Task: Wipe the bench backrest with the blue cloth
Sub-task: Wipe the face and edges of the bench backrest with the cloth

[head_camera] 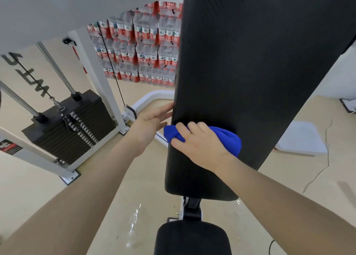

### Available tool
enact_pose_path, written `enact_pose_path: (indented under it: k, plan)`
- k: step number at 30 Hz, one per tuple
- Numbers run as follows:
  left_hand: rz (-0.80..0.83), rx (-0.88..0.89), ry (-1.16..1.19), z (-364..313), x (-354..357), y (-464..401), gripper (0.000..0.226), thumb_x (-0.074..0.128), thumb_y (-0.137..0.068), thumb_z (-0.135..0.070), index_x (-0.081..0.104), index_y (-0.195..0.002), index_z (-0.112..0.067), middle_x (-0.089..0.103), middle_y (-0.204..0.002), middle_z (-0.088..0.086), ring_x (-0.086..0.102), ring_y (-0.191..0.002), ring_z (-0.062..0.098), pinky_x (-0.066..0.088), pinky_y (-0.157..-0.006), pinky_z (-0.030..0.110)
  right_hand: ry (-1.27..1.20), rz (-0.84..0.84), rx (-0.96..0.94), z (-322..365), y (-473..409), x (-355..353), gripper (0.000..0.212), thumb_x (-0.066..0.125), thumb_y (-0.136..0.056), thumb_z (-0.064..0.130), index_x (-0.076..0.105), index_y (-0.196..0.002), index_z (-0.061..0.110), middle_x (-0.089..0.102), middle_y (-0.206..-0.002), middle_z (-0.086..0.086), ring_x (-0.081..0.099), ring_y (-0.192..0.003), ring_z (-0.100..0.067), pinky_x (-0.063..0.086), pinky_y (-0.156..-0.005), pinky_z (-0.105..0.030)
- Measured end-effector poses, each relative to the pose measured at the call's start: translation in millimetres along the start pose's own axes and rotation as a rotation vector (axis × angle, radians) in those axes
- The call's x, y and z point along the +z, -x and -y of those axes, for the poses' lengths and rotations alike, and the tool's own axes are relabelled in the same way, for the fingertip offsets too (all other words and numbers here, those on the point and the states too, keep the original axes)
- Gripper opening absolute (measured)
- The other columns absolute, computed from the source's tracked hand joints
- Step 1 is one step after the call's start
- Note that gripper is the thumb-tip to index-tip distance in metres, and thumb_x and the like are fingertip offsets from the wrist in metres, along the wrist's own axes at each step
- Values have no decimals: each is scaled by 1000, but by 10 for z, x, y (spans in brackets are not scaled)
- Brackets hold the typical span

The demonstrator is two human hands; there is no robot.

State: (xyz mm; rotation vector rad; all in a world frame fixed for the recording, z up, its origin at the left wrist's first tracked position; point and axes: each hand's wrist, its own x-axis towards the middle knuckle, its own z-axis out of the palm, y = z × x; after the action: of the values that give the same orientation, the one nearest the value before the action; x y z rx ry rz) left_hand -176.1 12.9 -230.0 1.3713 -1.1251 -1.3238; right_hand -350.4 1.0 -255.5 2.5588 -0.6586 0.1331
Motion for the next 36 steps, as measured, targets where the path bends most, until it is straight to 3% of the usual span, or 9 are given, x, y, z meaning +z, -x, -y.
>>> enact_pose_path:
  k: [7, 11, 15, 20, 24, 28, 31, 33, 36]
  plan:
    - [-30, -27, 46, -20, 47, 49, 72, 25, -80, 20, 59, -104, -40, 58, -117, -19, 51, -117, 4, 34, -109, 34, 64, -304, 439, -409, -251, -230, 20, 44, -79, 4, 50, -96, 14, 44, -110, -13, 48, -70, -28, 36, -59, -35]
    - [-12, -1, 36, -28, 80, 89, 70, 23, -82, 16, 52, -121, -35, 55, -126, -15, 48, -121, 3, 34, -108, 33, -35, -141, 203, -24, 94, 116, 21, 55, -73, 6, 57, -91, 14, 44, -109, -15, 50, -68, -29, 42, -60, -37]
    - [-2, 5, 32, -15, 107, 110, 72, 22, -81, 14, 54, -111, -43, 57, -117, -26, 49, -117, -5, 32, -106, 32, -76, 15, 87, 72, 256, 186, 30, 68, -67, 6, 57, -94, 15, 54, -108, -15, 52, -71, -29, 44, -63, -38]
    - [-79, -48, 18, 33, 109, 13, 77, 23, -76, 21, 54, -123, -33, 59, -112, -22, 53, -110, -4, 37, -102, 25, 20, -279, 358, -286, -6, -93, 26, 49, -77, 2, 47, -99, 16, 37, -112, -12, 47, -74, -29, 36, -64, -38]
    - [-90, -23, -35, 115, 105, -66, 81, 25, -75, 21, 57, -106, -46, 60, -98, -38, 55, -95, -19, 38, -92, 21, 21, -364, 477, -294, -82, 1, 25, 44, -79, 4, 44, -100, 17, 33, -113, -11, 38, -79, -28, 31, -68, -37]
    - [-39, 72, -98, 196, 141, -15, 68, 28, -84, 8, 46, -130, -39, 53, -121, -30, 46, -111, -18, 37, -91, 7, -7, -199, 249, 39, 200, 284, 27, 40, -77, 4, 52, -96, 18, 38, -111, -13, 48, -72, -28, 41, -63, -37]
    - [-44, 131, -139, 179, 257, 100, 70, 31, -82, 11, 34, -140, -29, 46, -127, -24, 40, -111, -22, 33, -85, -5, -50, -51, 87, 23, 267, 216, 31, 57, -69, 5, 58, -97, 18, 45, -111, -15, 51, -72, -28, 44, -64, -37]
    - [-59, 137, -184, 163, 311, 115, 75, 39, -80, 12, 30, -141, -30, 45, -128, -21, 40, -112, -19, 36, -92, 5, -35, -55, 77, -129, 219, 81, 33, 62, -68, 4, 57, -99, 16, 51, -109, -16, 51, -73, -29, 43, -63, -38]
    - [-57, 127, -269, 189, 314, 112, 86, 52, -76, 5, 20, -145, -34, 38, -138, -17, 32, -126, -3, 33, -104, 33, 40, -266, 339, -486, 135, -138, 27, 54, -76, 4, 48, -99, 16, 44, -108, -13, 47, -68, -29, 35, -60, -37]
